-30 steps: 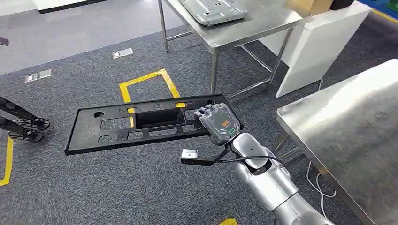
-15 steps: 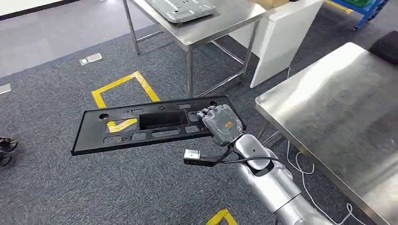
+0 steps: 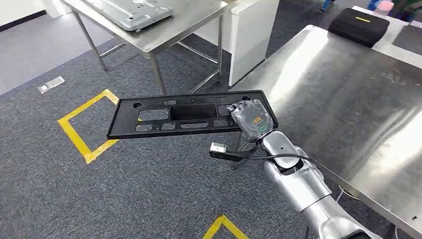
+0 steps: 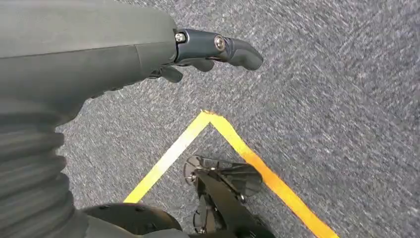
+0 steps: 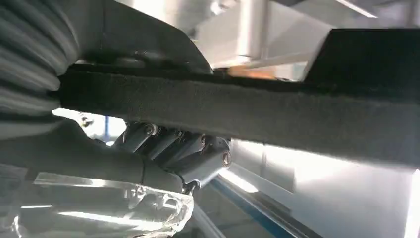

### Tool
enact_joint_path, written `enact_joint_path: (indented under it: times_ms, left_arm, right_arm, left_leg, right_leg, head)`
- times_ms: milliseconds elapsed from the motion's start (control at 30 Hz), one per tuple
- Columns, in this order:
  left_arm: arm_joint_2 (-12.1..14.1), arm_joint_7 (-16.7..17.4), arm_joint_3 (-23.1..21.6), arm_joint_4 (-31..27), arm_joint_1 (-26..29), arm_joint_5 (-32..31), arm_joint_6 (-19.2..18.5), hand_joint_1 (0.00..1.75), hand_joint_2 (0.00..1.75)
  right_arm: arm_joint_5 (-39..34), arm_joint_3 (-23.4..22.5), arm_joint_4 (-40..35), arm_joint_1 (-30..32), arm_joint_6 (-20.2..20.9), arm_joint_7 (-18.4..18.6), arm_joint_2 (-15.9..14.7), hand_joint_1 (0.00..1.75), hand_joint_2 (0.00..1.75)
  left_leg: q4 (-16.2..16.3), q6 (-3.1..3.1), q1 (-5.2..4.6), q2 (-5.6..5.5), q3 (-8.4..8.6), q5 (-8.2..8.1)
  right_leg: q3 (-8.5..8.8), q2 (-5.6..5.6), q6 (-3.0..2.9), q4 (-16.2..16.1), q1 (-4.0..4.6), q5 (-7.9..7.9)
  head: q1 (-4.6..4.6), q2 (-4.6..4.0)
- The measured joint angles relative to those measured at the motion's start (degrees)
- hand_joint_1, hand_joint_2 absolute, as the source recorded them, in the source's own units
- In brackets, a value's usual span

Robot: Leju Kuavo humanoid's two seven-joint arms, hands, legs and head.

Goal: Take the parts from the cabinet and place them on the table.

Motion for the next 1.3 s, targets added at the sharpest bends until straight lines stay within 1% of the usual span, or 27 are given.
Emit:
enact_joint_path:
  times_ms: [33,300,433,467,500,533,567,600,633,667,700,733,767,800,867,900,933,967,1000,1033,1067,1100,1167,1200,1233,1267,1300]
  left_arm:
    - [0.00,-0.02,0.11,0.00,0.01,0.00,-0.04,0.00,1.75]
    - [0.00,-0.02,0.11,0.00,0.01,0.00,-0.04,0.00,1.75]
    - [0.02,-0.02,0.28,-0.02,0.00,0.04,-0.15,0.00,1.75]
    - [0.02,-0.07,0.39,-0.02,0.00,0.07,-0.24,0.00,1.75]
    - [0.15,-0.22,0.61,0.00,0.03,0.24,-0.42,0.00,1.75]
    - [0.15,-0.26,0.63,0.00,0.08,0.37,-0.46,0.00,1.75]
    - [0.17,-0.44,0.66,0.00,-0.04,0.48,-0.50,0.00,1.75]
    - [0.13,-0.59,0.81,0.00,-0.16,0.55,-0.48,0.00,1.75]
    - [0.07,-0.98,1.31,0.00,0.02,0.61,-0.46,0.00,1.75]
    - [-0.02,-1.12,1.42,0.00,0.00,0.63,-0.46,0.00,1.75]
    - [-0.04,-1.18,1.53,0.00,-0.02,0.68,-0.46,0.00,1.75]
    - [0.11,-1.27,1.60,-0.02,-0.01,0.68,-0.46,0.00,1.75]
    - [-0.04,-1.36,1.66,-0.02,0.05,0.68,-0.46,0.00,1.75]
    - [0.02,-1.46,1.75,-0.02,0.03,0.68,-0.44,0.00,1.75]
    - [0.02,-1.60,1.81,-0.02,-0.18,0.68,-0.41,0.00,1.75]
    - [0.00,-1.60,1.86,-0.02,-0.26,0.68,-0.42,0.00,1.75]
    - [0.07,-1.62,1.92,-0.02,-0.38,0.68,-0.39,0.00,1.75]
    - [0.07,-1.64,2.03,-0.02,-0.37,0.68,-0.39,0.00,1.75]
    - [0.07,-1.64,2.03,-0.02,-0.27,0.68,-0.39,0.00,1.75]
    - [0.04,-1.64,2.03,-0.02,-0.07,0.68,-0.39,0.00,1.75]
    - [0.04,-1.64,2.05,-0.02,0.07,0.68,-0.39,0.00,1.75]
    - [0.04,-1.66,2.05,-0.02,0.07,0.68,-0.39,0.00,1.75]
    - [0.07,-1.81,2.05,-0.02,-0.02,0.68,-0.35,0.00,1.75]
    - [0.07,-1.84,2.05,-0.02,-0.04,0.68,-0.33,0.00,1.75]
    - [0.07,-1.86,2.08,-0.02,-0.03,0.68,-0.33,0.00,1.75]
    - [0.24,-1.84,2.08,-0.02,-0.06,0.68,-0.31,0.00,1.75]
    - [0.13,-1.84,2.08,-0.02,0.03,0.66,-0.29,0.00,1.75]
  right_arm:
    - [0.00,-0.22,0.22,-0.05,0.00,0.00,-0.22,1.75,1.75]
    - [0.00,-0.22,0.22,-0.05,0.00,0.00,-0.22,1.75,1.75]
    - [0.09,-0.64,0.68,-0.20,0.00,0.00,-0.73,1.75,1.75]
    - [0.15,-1.14,1.23,-0.58,0.00,-0.02,-1.40,1.75,1.75]
    - [-0.04,-2.37,2.17,-1.43,-0.09,-0.15,-2.69,1.75,1.75]
    - [-0.24,-2.95,2.60,-1.95,-0.09,-0.22,-3.23,1.75,1.75]
    - [-0.59,-4.44,3.42,-2.58,-0.13,-0.63,-5.19,1.75,1.75]
    - [-1.27,-6.78,4.60,-3.86,-0.13,-1.47,-8.57,1.75,1.75]
    - [-2.27,-8.83,6.73,-4.49,-0.13,-2.23,-11.76,1.75,1.75]
    - [-2.32,-9.16,7.02,-4.69,-0.13,-2.25,-12.27,1.75,1.75]
    - [-2.43,-9.40,7.33,-4.96,-0.13,-2.43,-12.75,1.75,1.75]
    - [-2.65,-9.62,7.68,-5.39,-0.20,-2.49,-13.07,1.75,1.75]
    - [-3.01,-9.77,8.05,-5.83,-0.33,-2.56,-13.23,1.75,1.75]
    - [-3.56,-10.14,8.26,-5.78,-0.76,-2.62,-13.46,1.75,1.75]
    - [-4.64,-11.13,8.95,-5.47,-1.07,-3.06,-14.43,1.75,1.75]
    - [-4.96,-11.46,9.16,-5.45,-1.16,-3.17,-14.91,1.75,1.75]
    - [-5.14,-11.76,9.23,-5.48,-1.27,-3.26,-15.02,1.75,1.75]
    - [-5.27,-12.16,9.45,-5.54,-1.35,-3.26,-15.32,1.75,1.75]
    - [-5.44,-12.33,9.62,-5.53,-1.40,-3.26,-15.37,1.75,1.75]
    - [-5.57,-12.35,9.75,-5.46,-1.44,-3.26,-15.35,1.75,1.75]
    - [-5.66,-12.37,9.93,-5.36,-1.44,-3.26,-15.32,1.75,1.75]
    - [-5.71,-12.44,10.08,-5.25,-1.42,-3.28,-15.32,1.75,1.75]
    - [-5.68,-12.77,10.30,-5.16,-1.42,-3.52,-15.74,1.75,1.75]
    - [-5.68,-12.96,10.30,-5.17,-1.42,-3.61,-16.07,1.75,1.75]
    - [-5.64,-13.12,10.30,-5.16,-1.42,-3.61,-16.26,1.75,1.75]
    - [-5.62,-13.31,10.34,-5.22,-1.42,-3.61,-16.35,1.75,1.75]
    - [-5.60,-13.51,10.45,-5.25,-1.42,-3.61,-16.77,1.75,1.75]
  left_leg:
    - [-0.11,0.09,0.00,0.00,-0.05,0.47]
    - [-0.11,0.09,0.00,0.00,-0.05,0.47]
    - [-1.90,0.26,0.01,-0.01,0.55,2.10]
    - [-7.53,0.59,0.01,-0.46,3.06,5.63]
    - [-16.12,1.36,0.27,-4.97,6.97,8.51]
    - [-16.64,1.33,0.19,-4.47,7.02,8.59]
    - [-16.54,1.69,-0.48,-3.05,6.82,8.75]
    - [-18.64,3.39,-0.30,-0.53,7.41,10.22]
    - [-18.58,3.31,-0.44,2.79,7.11,10.16]
    - [-18.57,3.20,-0.36,3.50,7.13,10.11]
    - [-18.46,2.84,-0.35,4.14,7.18,9.98]
    - [-18.36,2.43,-0.82,4.75,7.25,9.81]
    - [-18.04,1.86,-1.30,5.51,7.07,9.42]
    - [-18.02,1.69,-1.63,6.17,7.44,9.34]
    - [-18.02,1.48,-1.24,7.68,7.65,9.11]
    - [-17.70,0.99,-0.77,7.56,7.49,8.77]
    - [-16.52,0.63,-0.40,4.63,7.17,7.68]
    - [-13.38,0.66,-0.35,2.26,5.93,5.44]
    - [-9.03,0.63,-0.40,0.94,4.00,3.10]
    - [-4.29,0.63,-0.40,0.34,1.74,1.04]
    - [-0.93,0.67,-0.40,0.24,0.05,0.22]
    - [-0.27,0.90,-0.42,0.11,-0.51,0.72]
    - [-5.71,1.71,-0.50,-0.21,1.47,4.94]
    - [-10.83,2.29,-0.57,-1.01,3.71,7.80]
    - [-15.32,2.99,-0.55,-3.21,5.62,9.75]
    - [-16.04,3.35,-0.26,-5.35,6.25,9.10]
    - [-16.36,3.21,-0.66,-4.66,6.21,9.20]
  right_leg:
    - [0.03,0.46,0.00,0.04,0.09,0.00]
    - [0.03,0.46,0.00,0.04,0.09,0.00]
    - [0.05,1.23,0.01,0.21,0.10,-0.01]
    - [0.05,2.27,0.04,0.43,0.12,-0.02]
    - [-0.22,3.71,0.16,0.61,0.20,0.02]
    - [-0.72,4.26,0.40,0.80,0.68,0.14]
    - [-1.13,5.45,1.51,0.39,-0.07,0.64]
    - [-5.23,-0.39,1.70,7.10,0.41,-2.77]
    - [-8.89,-1.46,3.51,15.25,-0.59,-4.86]
    - [-6.08,-2.09,4.29,10.23,-0.80,-3.10]
    - [-2.68,-3.89,5.00,4.20,-1.06,-1.35]
    - [-0.71,-7.46,5.03,0.37,-0.96,-0.92]
    - [-0.23,-7.00,4.32,0.39,0.02,-0.41]
    - [-0.75,-5.95,3.58,0.40,-0.36,-0.18]
    - [-0.97,-4.43,2.95,0.64,-0.48,-0.21]
    - [-0.83,-3.68,2.30,0.53,-0.92,0.01]
    - [-0.87,-3.00,2.12,0.52,-1.02,0.06]
    - [-0.85,-2.43,1.53,0.54,-0.98,0.15]
    - [-0.87,-1.77,1.11,0.54,-0.83,0.18]
    - [-0.90,-0.91,1.03,0.55,-0.61,0.15]
    - [-0.88,0.12,1.00,0.56,-0.36,0.16]
    - [-0.84,1.04,0.97,0.59,-0.18,0.18]
    - [-0.80,2.70,0.86,0.67,0.06,0.25]
    - [-0.78,3.54,0.87,0.69,0.17,0.26]
    - [-0.79,4.19,0.89,0.69,0.17,0.27]
    - [-1.17,4.58,1.20,0.77,0.52,0.44]
    - [-1.33,5.27,1.26,0.77,0.09,0.47]
  head:
    - [0.05,0.00]
    - [0.05,0.00]
    - [0.00,0.00]
    - [0.02,0.00]
    - [0.07,0.00]
    - [0.11,0.00]
    - [0.00,0.00]
    - [0.42,0.00]
    - [0.46,0.00]
    - [0.50,0.00]
    - [0.46,0.00]
    - [0.70,0.00]
    - [0.99,0.00]
    - [0.42,0.00]
    - [0.31,0.00]
    - [0.20,0.00]
    - [0.13,0.00]
    - [0.13,0.00]
    - [0.02,0.00]
    - [0.11,0.00]
    - [0.07,0.00]
    - [0.09,0.00]
    - [0.09,0.00]
    - [0.07,0.00]
    - [0.09,0.00]
    - [0.35,0.00]
    - [0.33,0.00]
